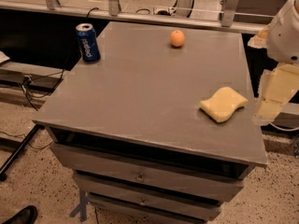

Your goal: Move orange near sponge

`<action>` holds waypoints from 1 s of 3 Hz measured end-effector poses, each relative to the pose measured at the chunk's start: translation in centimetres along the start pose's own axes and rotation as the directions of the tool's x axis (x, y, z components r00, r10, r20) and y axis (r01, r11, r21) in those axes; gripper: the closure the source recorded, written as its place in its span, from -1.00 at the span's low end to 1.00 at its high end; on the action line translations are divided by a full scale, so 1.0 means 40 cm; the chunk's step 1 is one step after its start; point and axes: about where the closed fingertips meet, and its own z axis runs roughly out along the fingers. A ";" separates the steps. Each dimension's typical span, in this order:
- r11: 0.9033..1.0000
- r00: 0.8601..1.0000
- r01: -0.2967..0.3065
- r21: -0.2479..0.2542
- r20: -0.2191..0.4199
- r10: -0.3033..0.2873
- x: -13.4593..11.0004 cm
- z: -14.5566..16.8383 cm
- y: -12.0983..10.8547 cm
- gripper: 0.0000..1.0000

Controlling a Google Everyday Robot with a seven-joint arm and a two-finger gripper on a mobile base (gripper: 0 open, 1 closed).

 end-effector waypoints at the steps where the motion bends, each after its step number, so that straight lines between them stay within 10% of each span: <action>1: 1.000 1.000 0.000 0.000 0.000 0.000 0.000 0.000 0.000 -1.00; 3: 0.997 0.998 -0.039 0.064 0.059 0.035 -0.062 0.147 -0.153 -1.00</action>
Offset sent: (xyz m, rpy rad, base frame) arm 0.0638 0.0184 -0.0499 0.0177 -0.0368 0.0020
